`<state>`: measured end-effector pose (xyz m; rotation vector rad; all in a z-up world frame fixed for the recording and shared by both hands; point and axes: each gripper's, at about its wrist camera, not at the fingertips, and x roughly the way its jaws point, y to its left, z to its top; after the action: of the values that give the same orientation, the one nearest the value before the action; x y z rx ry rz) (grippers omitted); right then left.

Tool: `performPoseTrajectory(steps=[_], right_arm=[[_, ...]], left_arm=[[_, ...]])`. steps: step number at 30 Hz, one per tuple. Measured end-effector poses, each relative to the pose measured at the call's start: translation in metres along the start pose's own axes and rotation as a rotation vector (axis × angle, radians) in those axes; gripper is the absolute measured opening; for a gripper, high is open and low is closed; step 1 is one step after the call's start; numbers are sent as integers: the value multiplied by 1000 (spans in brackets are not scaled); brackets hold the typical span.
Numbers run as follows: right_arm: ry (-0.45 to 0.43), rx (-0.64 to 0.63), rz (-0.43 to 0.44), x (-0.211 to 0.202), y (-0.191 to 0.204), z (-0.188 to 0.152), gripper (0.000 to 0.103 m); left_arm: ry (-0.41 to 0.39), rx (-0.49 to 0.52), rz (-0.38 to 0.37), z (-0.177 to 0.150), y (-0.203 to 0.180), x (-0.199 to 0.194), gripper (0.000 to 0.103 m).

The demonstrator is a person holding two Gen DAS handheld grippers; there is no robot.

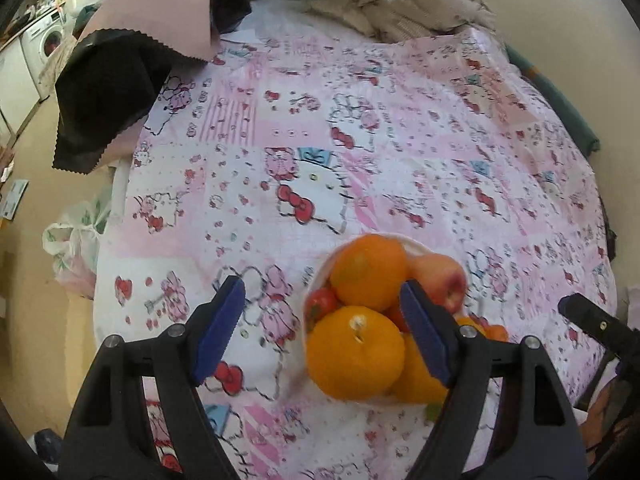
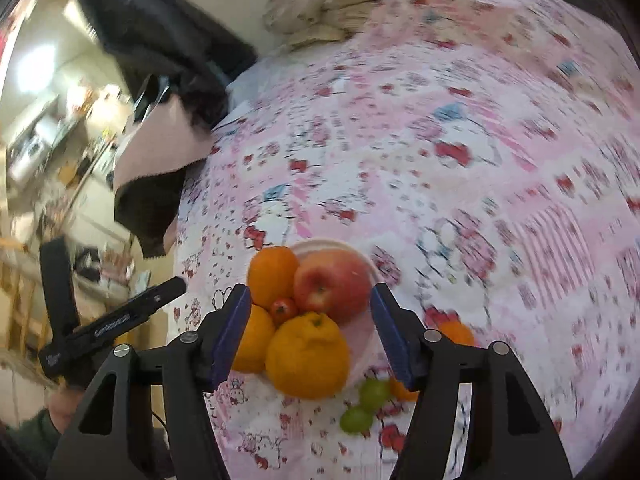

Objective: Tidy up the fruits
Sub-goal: 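Withdraw from the plate and grasp a green lime with the left tool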

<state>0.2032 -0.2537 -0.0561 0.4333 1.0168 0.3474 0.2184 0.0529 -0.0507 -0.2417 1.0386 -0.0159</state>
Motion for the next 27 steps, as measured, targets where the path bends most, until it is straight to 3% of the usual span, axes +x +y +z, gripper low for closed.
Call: performPoseTrajectory(steps=[6,12,15,18,23,27], right_arm=[[5,147,-27,-23,-34,-25,65],[41,277,-10,-30,-61,-44,65],[42,312,-7,-35,-71,-51,65],[42,341,-2,-40,-78,-55,71],[27,394,4,-47,-92,-56,73],[37,450,-8,-51,-106,-58,78]], left_arm=[[25,3,-33,-39,-16,-16,77],[78,112,-9,-97,-53,-15,77],[137,190,-44,-117,-81,-4,77],[162,248,-45,-129,-107,6,77],[278,250,-36,-138,-134,42,76],[311,271,-15,-147,-148,63,74]])
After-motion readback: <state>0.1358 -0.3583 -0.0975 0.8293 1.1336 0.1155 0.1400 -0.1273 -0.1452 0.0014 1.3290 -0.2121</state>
